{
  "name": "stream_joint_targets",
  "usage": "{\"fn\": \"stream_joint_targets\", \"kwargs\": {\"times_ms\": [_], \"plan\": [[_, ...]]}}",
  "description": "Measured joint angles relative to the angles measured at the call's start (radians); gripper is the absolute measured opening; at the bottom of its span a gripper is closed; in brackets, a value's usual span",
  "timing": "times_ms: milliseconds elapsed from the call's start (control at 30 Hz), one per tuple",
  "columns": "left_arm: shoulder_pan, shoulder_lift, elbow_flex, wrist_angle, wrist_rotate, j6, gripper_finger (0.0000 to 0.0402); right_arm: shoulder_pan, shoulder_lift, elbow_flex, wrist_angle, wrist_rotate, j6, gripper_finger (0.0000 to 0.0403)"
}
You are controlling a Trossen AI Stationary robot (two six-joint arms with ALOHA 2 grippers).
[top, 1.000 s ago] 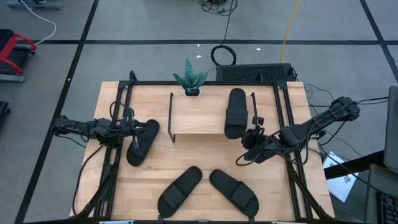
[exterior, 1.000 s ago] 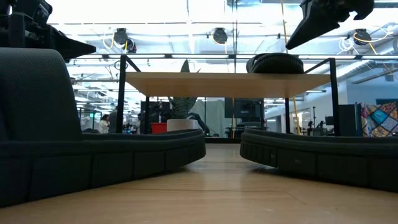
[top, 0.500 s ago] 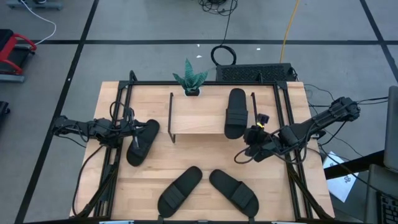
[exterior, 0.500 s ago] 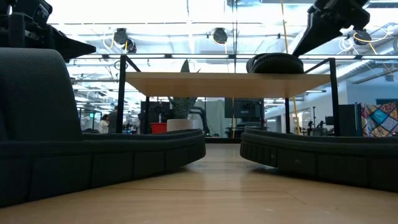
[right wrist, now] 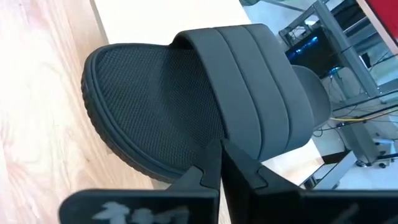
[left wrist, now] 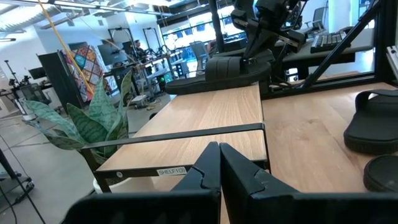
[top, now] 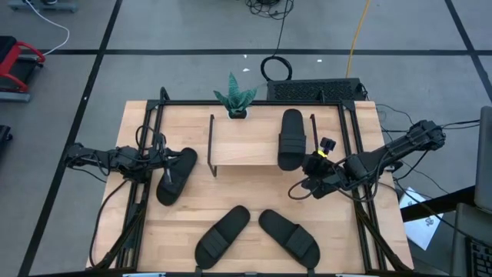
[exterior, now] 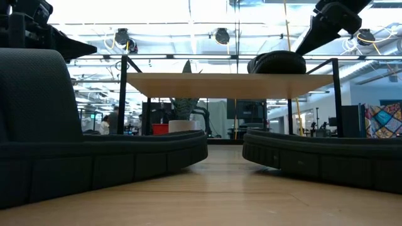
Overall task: Pick and place slides into the shelf
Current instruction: Put the top black slide on the shelf
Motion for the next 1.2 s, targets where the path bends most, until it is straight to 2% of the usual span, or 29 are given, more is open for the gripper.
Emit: {"fn": "stream_joint_targets", "kwargs": {"times_ms": [267,400,533,700,933,1033,1200], "plan": [[0.000,0.000,0.000,0.000,0.000,-0.002,0.0001,0.000,0.000,0.000,0.000,-0.037,0.028,0.0000],[0.000,0.000,0.000,0.000,0.000,-0.002,0.0001,0.000,0.000,0.000,0.001,-0.109,0.031,0.0000],[0.000,0.000,0.000,0.000,0.000,-0.002,0.0001,0.015,0.000,0.000,0.024,-0.108,0.035,0.0000],[0.000,0.000,0.000,0.000,0.000,-0.002,0.0001,0.046,0.000,0.000,0.145,-0.035,-0.083,0.0000],[0.000,0.000,0.000,0.000,0.000,-0.002,0.0001,0.064,-0.002,0.000,0.328,-0.034,-0.293,0.0000],[0.000,0.000,0.000,0.000,0.000,-0.002,0.0001,0.076,-0.027,0.000,0.333,-0.050,-0.334,0.0000],[0.000,0.000,0.000,0.000,0.000,0.000,0.0001,0.063,-0.147,-0.001,0.342,-0.115,-0.386,0.0000]]}}
